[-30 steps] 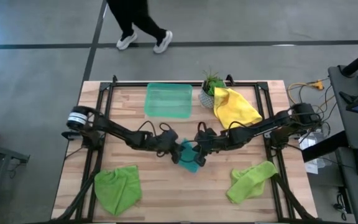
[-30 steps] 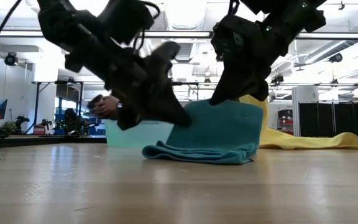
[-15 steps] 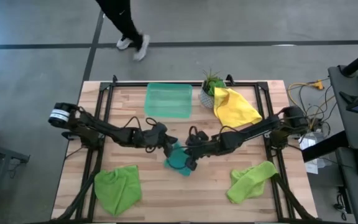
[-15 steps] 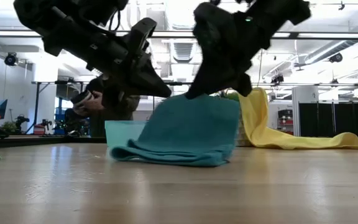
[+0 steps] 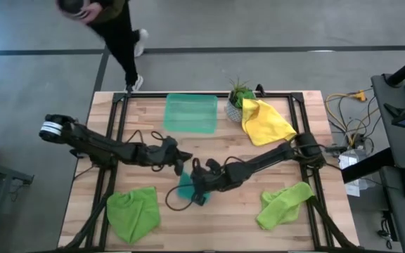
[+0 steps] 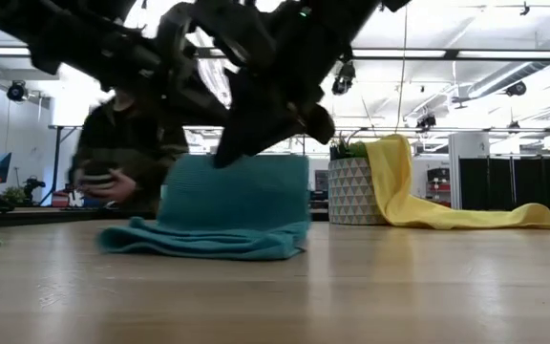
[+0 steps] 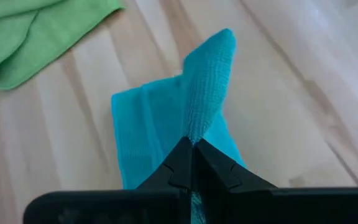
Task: Fold microfiber towels
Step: Fold the blue microfiber towel
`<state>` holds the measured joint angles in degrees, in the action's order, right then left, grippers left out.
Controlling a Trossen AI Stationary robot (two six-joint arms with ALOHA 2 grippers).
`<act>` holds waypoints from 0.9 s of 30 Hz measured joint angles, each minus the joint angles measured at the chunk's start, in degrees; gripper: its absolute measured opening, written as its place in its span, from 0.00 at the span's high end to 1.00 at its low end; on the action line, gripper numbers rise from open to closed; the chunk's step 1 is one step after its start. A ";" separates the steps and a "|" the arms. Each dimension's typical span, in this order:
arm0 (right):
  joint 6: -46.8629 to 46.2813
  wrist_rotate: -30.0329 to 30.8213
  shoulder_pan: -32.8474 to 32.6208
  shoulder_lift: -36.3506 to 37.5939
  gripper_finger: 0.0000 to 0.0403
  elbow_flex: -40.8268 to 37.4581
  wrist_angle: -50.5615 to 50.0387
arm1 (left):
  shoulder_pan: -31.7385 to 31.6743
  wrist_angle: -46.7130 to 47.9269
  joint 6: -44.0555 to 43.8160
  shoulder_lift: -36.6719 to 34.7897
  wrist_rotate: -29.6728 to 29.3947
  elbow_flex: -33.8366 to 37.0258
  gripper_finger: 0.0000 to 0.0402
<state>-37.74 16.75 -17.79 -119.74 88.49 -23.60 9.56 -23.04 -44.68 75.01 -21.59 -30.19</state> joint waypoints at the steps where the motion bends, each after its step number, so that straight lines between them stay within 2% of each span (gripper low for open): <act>1: -0.07 -0.01 -0.29 -0.55 0.98 0.82 -0.20 | -0.03 -0.27 -0.09 -1.43 -0.30 1.07 1.00; 6: -0.58 -0.04 -1.66 -2.33 0.98 3.39 -0.16 | -0.05 0.34 -3.31 -6.51 -1.79 6.48 1.00; 14: -0.38 1.11 -4.34 -2.02 0.98 3.79 -0.32 | 1.65 0.12 -7.93 -7.59 -1.70 10.15 1.00; 17: 0.09 1.88 -5.04 -1.89 0.98 4.92 -1.24 | 3.08 -1.93 -8.01 -7.62 1.64 10.09 1.00; 19: -0.23 2.61 -5.07 -1.82 0.98 5.59 -3.09 | 5.72 -3.41 -8.05 -8.06 3.59 10.05 1.00; 22: -0.41 3.62 -4.75 -1.82 0.98 5.97 -4.57 | 11.98 -3.41 -9.14 -9.80 3.31 9.95 1.00; 27: 0.36 4.40 -3.51 -1.82 0.98 5.97 -5.65 | 23.36 -2.62 -18.25 -10.47 -1.94 9.89 1.00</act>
<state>-37.39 21.16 -21.30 -121.56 94.45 -29.25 32.92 -25.66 -62.93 64.53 -23.53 -20.30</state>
